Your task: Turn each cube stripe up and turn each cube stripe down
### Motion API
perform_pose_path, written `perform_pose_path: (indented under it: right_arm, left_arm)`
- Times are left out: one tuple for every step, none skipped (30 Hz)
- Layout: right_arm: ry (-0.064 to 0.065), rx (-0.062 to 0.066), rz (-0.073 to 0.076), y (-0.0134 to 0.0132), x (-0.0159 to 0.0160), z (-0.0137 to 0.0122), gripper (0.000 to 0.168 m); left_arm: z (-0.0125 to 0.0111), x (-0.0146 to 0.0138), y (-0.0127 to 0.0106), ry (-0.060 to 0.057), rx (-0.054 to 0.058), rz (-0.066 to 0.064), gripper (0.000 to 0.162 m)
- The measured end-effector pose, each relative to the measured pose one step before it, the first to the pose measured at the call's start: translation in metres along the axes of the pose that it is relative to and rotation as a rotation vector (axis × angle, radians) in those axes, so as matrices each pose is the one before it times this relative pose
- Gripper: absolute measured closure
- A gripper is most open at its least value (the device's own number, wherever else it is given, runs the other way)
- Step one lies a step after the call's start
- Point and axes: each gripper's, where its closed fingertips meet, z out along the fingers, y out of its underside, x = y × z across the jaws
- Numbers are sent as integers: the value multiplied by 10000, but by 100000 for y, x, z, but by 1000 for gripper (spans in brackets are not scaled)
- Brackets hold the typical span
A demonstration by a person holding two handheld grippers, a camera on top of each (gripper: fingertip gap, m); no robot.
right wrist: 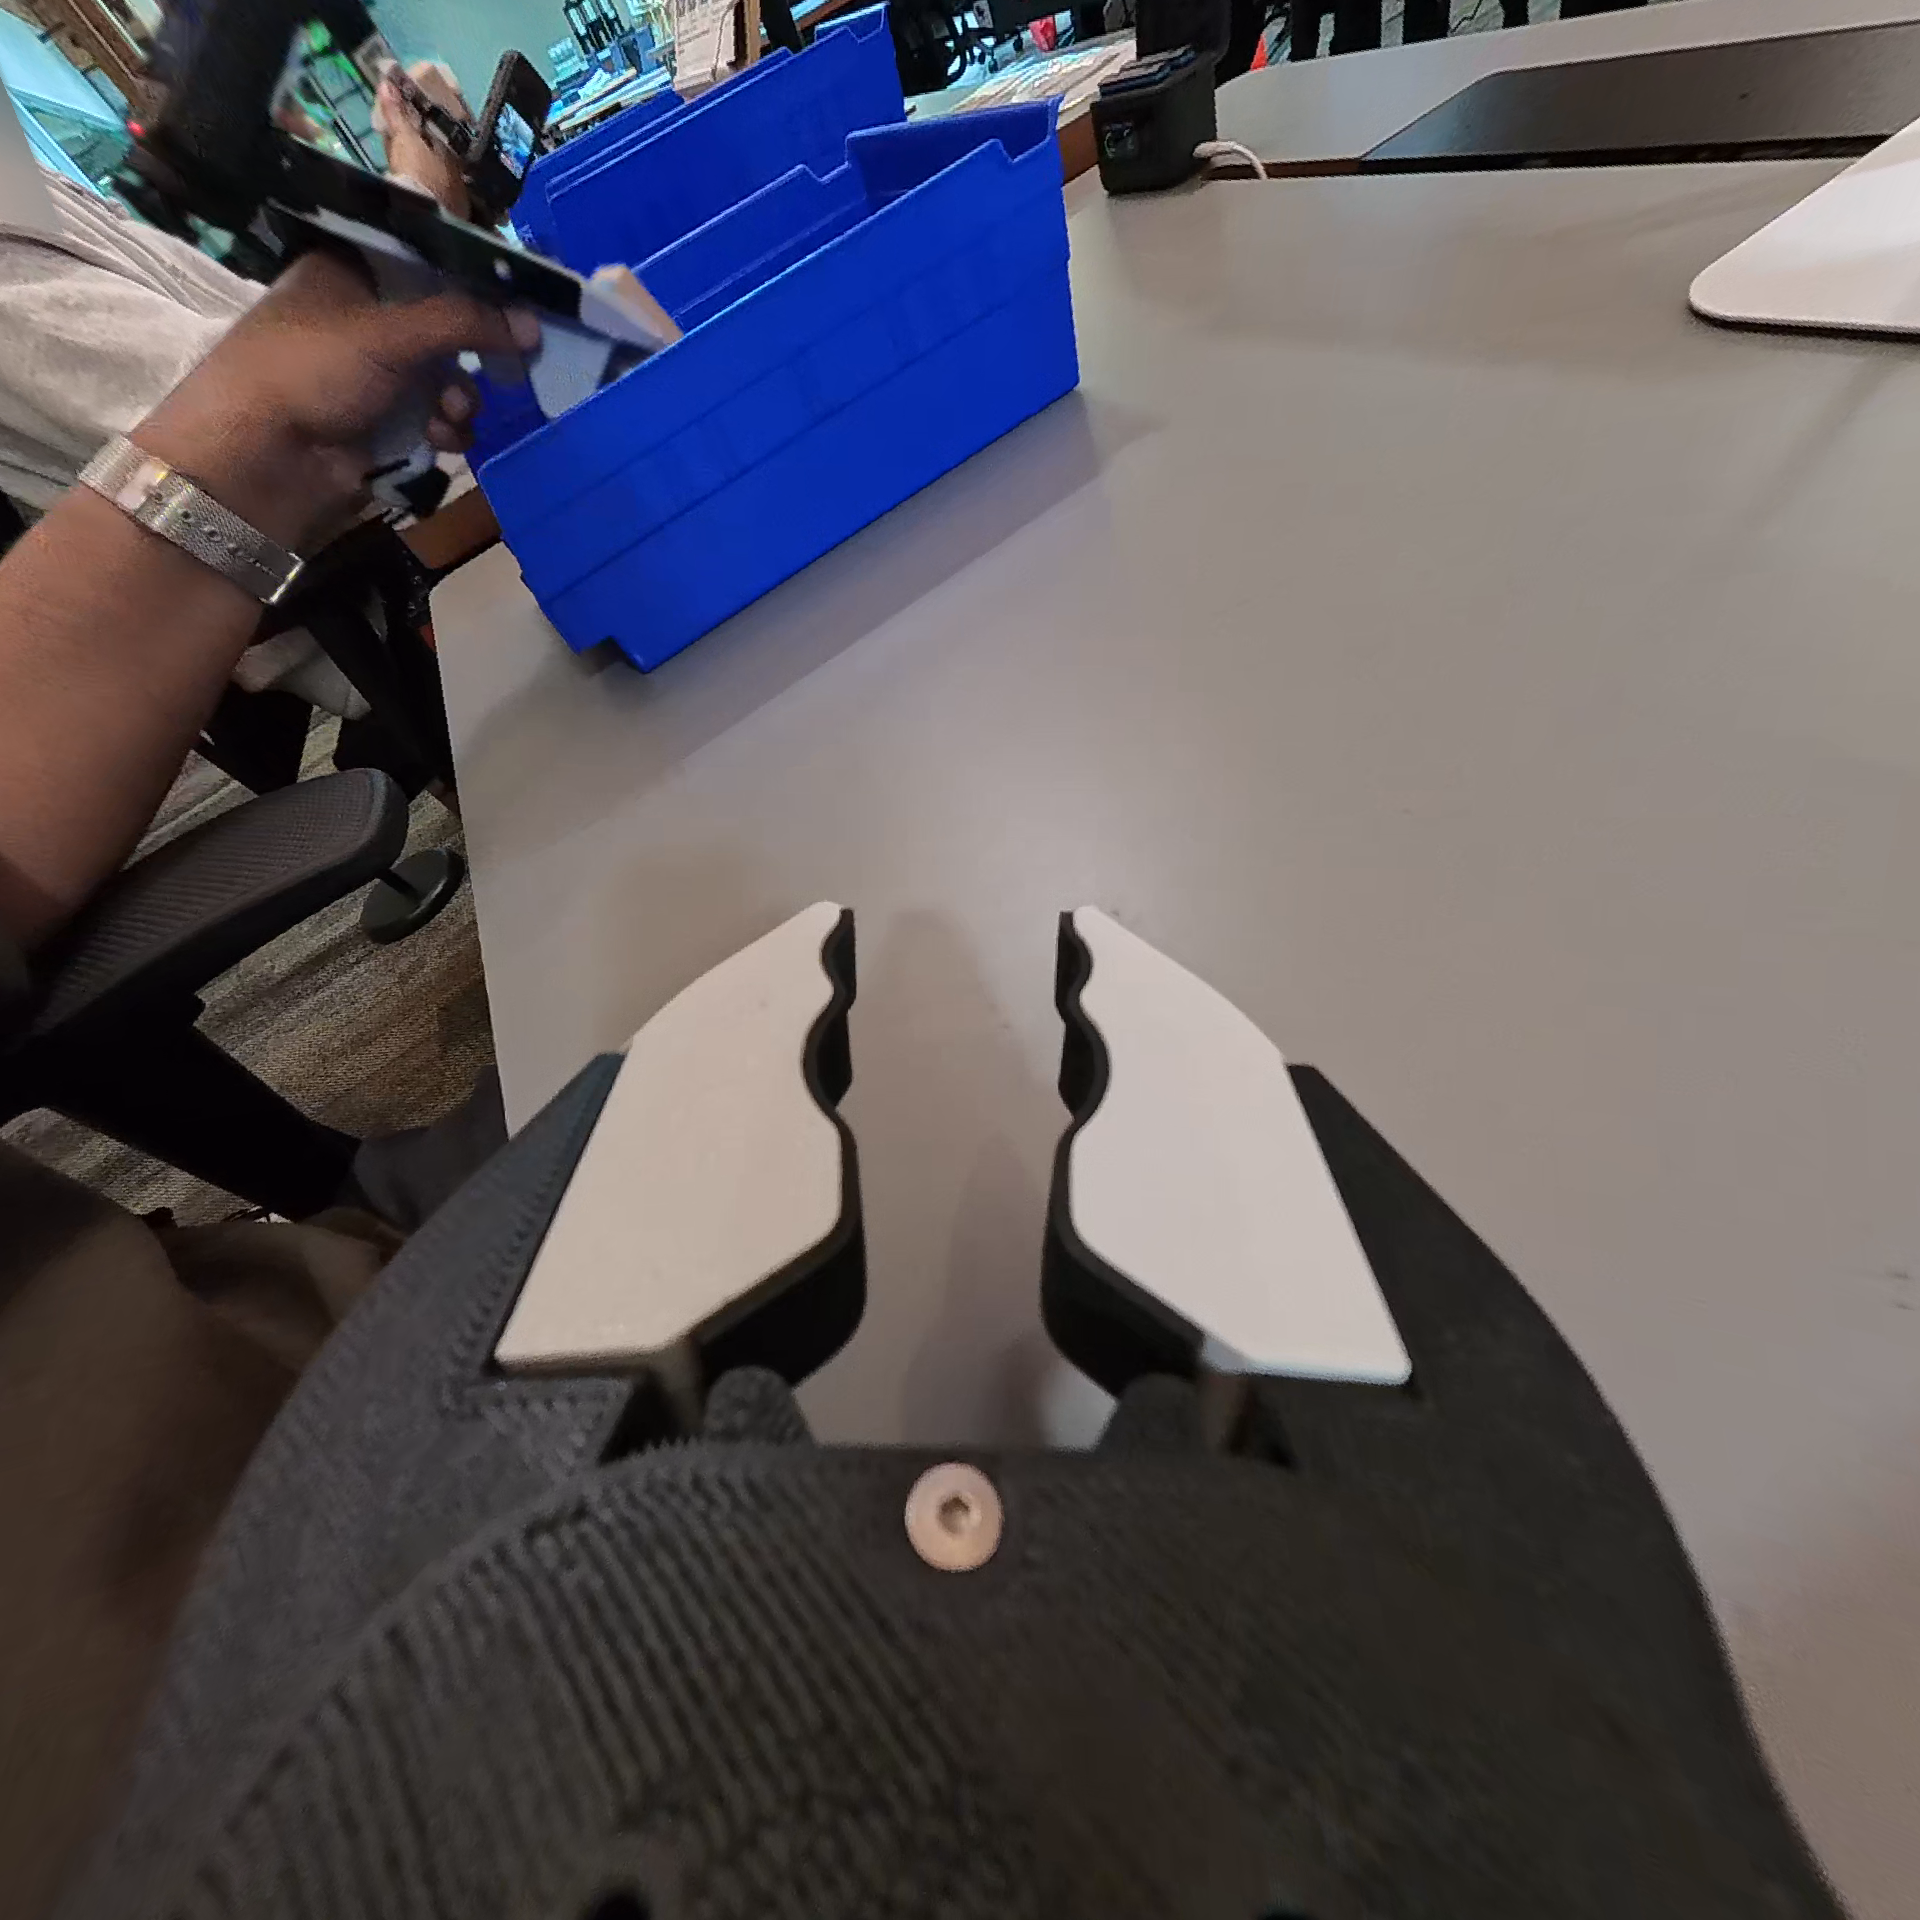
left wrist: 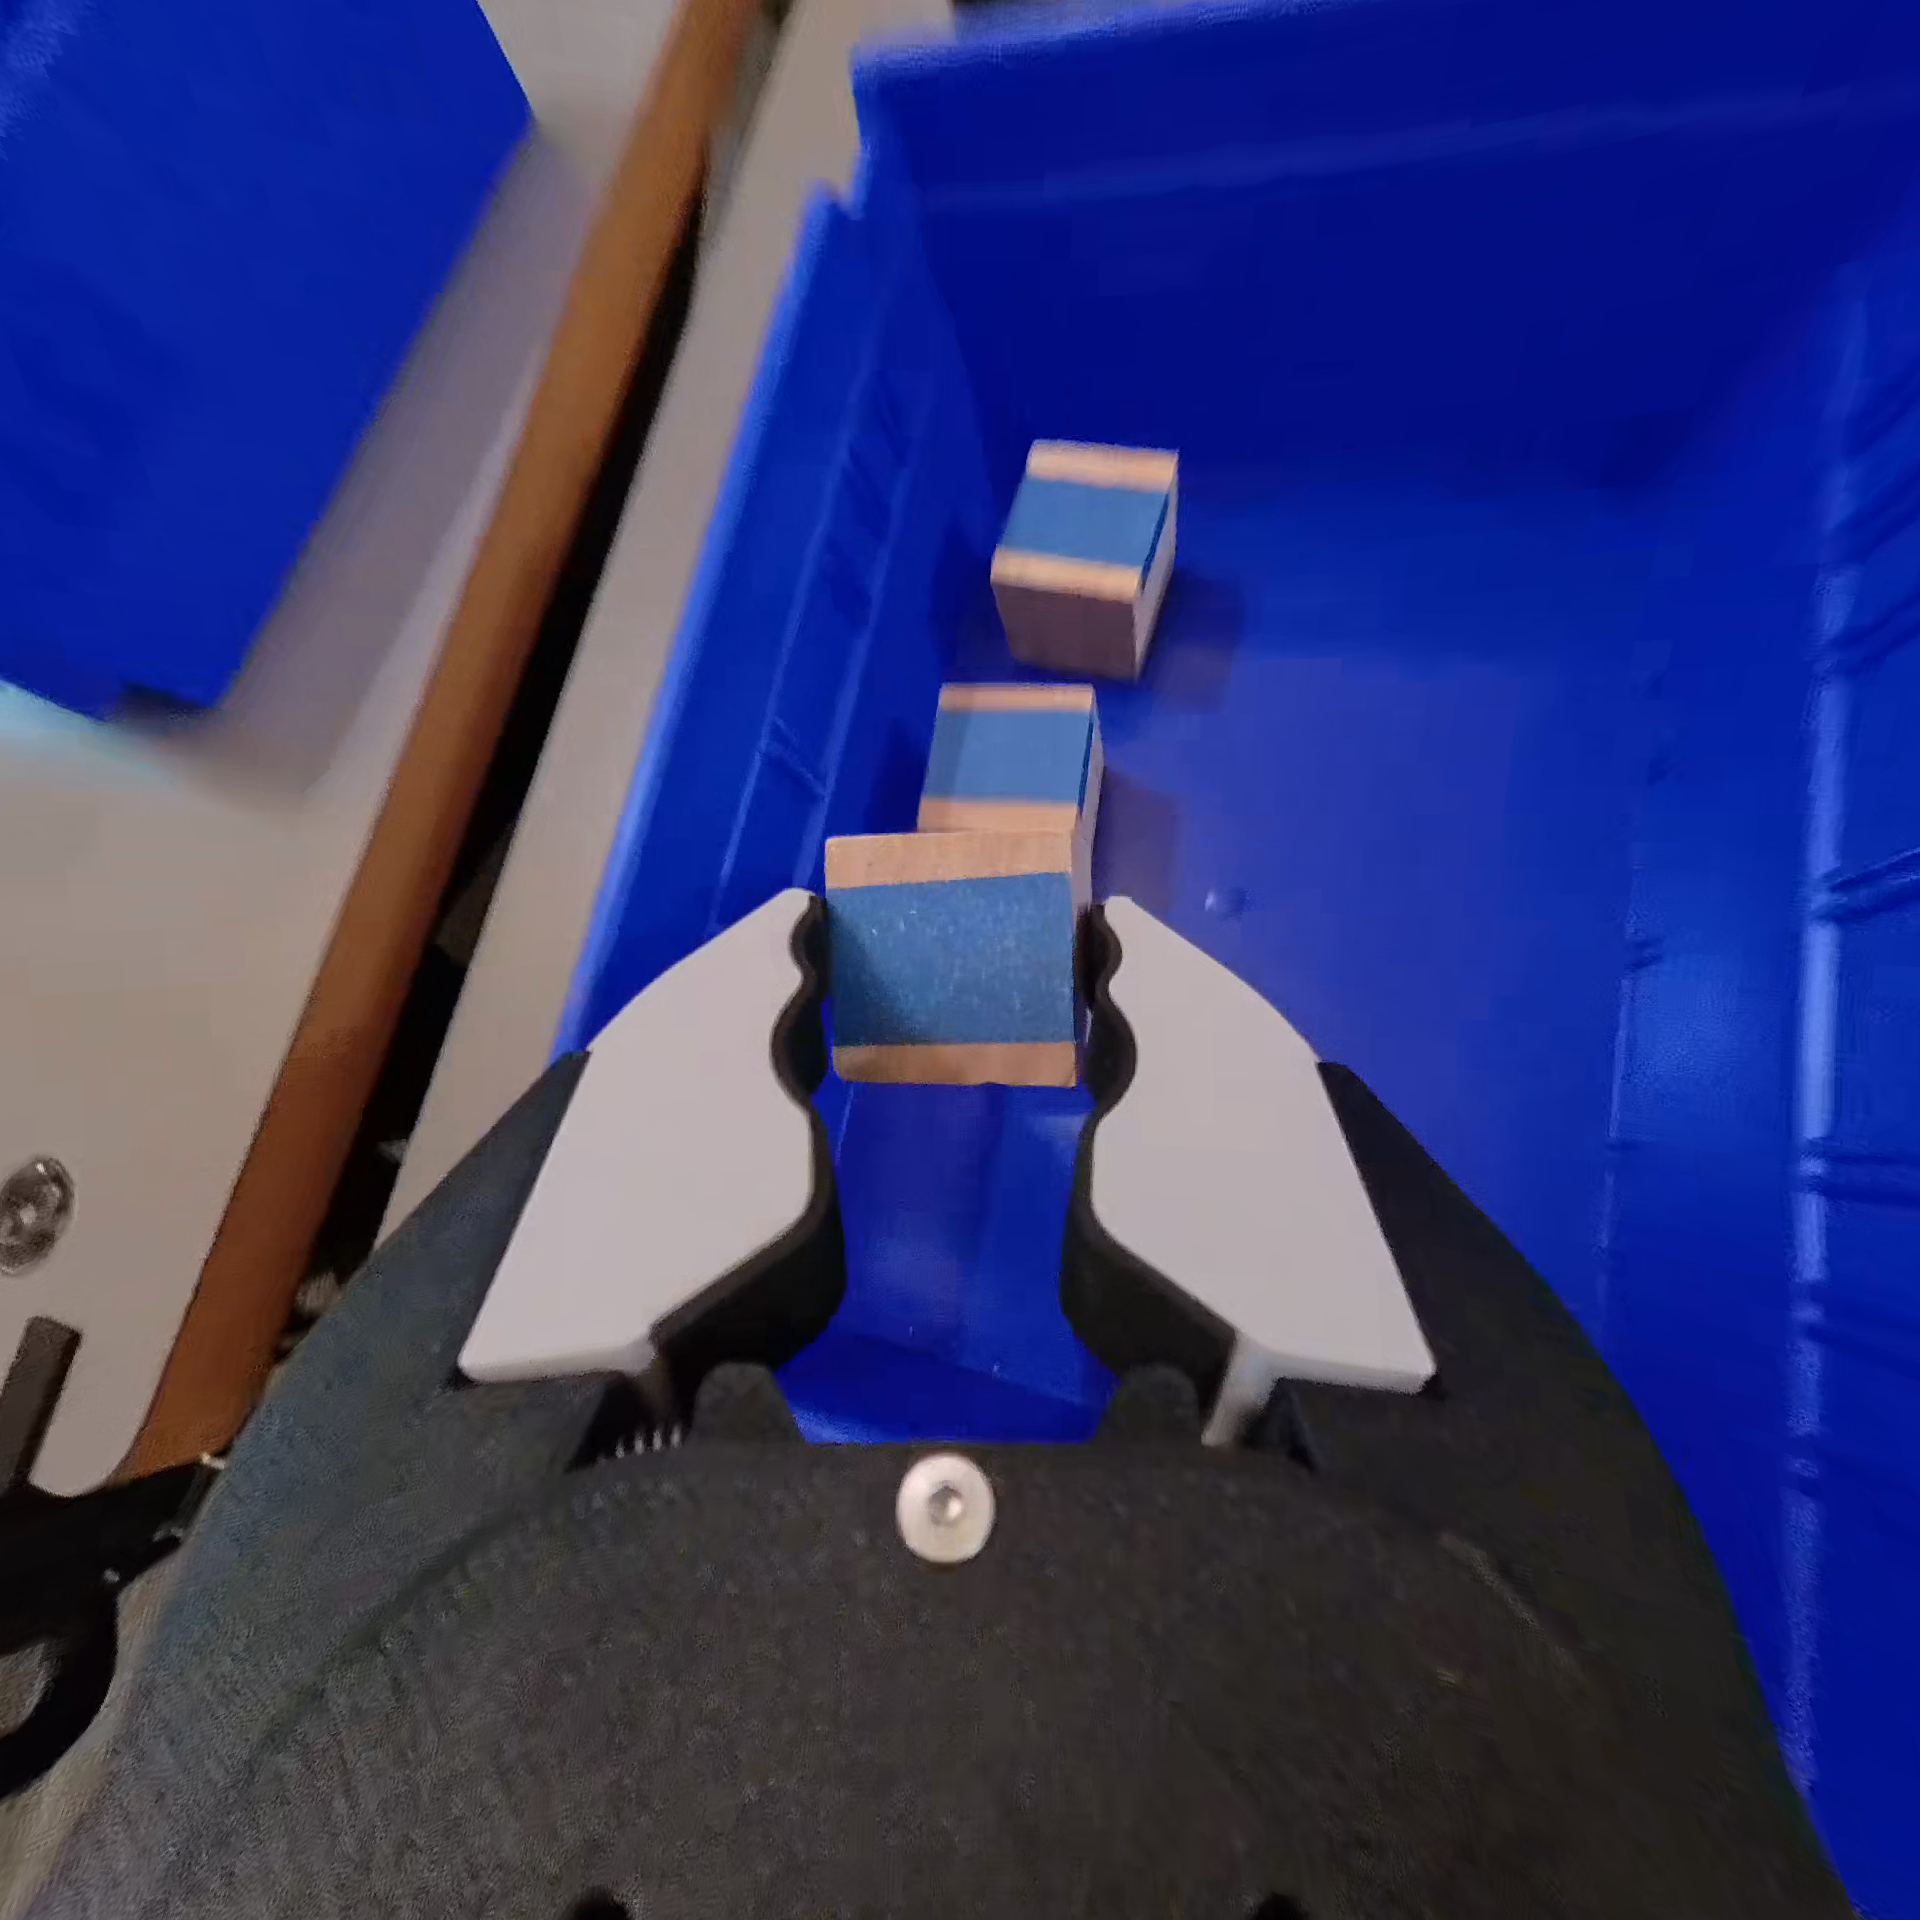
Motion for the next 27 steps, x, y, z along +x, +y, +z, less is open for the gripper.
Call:
perform_pose_path:
  right_arm:
    - [-16,-2,14,8,-48,32,131]
    - [-20,-3,9,13,-52,23,131]
    - [-14,-5,-2,7,-40,18,131]
    - [-2,-6,-9,15,-31,13,131]
    - [1,2,-10,-4,-16,-1,131]
    - [-2,7,-8,-16,-19,-14,131]
    - [-1,4,-5,0,-11,-1,131]
    - [-2,2,-1,-8,0,-15,131]
    - [-2,5,3,-9,-5,-21,131]
    - [-1,11,5,-32,2,-16,131]
    - [-2,15,3,-36,-7,-33,131]
    - [1,18,-1,-31,2,-28,131]
    - [3,16,-4,-42,8,-24,131]
    - [6,11,-1,-33,25,-20,131]
    - [2,13,2,-39,11,-6,131]
    - [-5,21,3,-55,4,-16,131]
    - [-5,31,-3,-82,-2,-23,131]
    - [4,42,-15,-114,2,-42,131]
    - [3,52,-25,-142,-2,-49,130]
    - [-16,81,-23,-189,-13,-86,130]
    - [-37,119,5,-254,-48,-95,130]
    - [-79,146,48,-286,-84,-116,129]
    - [-124,169,106,-312,-135,-117,128]
    - [-150,180,174,-318,-134,-128,127]
    - [-187,199,218,-313,-168,-133,126]
    - [-226,236,252,-374,-207,-142,124]
    - [-234,267,284,-436,-228,-149,123]
  left_arm:
    - [-672,15,-1023,-75,522,-28,115]
    - [-649,97,-998,-60,471,-15,115]
    - [-657,305,-1067,43,530,30,115]
    - [-617,209,-962,-51,440,-24,115]
    - [-550,240,-863,-26,352,10,115]
    - [-542,465,-934,116,407,38,115]
    - [-533,535,-958,174,435,-48,115]
    - [-504,588,-885,222,358,-151,115]
    - [-498,874,-976,424,427,-172,115]
    - [-472,941,-943,457,409,-270,115]
    - [-406,945,-785,449,293,-336,115]
    - [-341,1272,-746,636,298,-304,115]
    - [-261,1305,-584,623,216,-310,115]
    - [-132,1127,-385,460,114,-293,115]
    - [-70,1246,-325,511,118,-215,115]
    - [-8,1301,-227,537,86,-206,115]
    - [62,1320,-157,542,81,-260,115]
    - [136,1489,-82,650,75,-294,115]
    - [211,1600,11,731,56,-323,115]
    - [314,1499,144,679,20,-381,115]
    - [407,1465,313,689,-16,-375,115]
    - [498,1458,414,720,-7,-384,115]
    - [581,1365,496,700,30,-411,115]
    - [670,1241,698,674,14,-456,115]
    - [764,1106,906,646,5,-491,115]
    - [825,842,1011,520,101,-466,115]
    - [838,612,1184,408,111,-422,115]
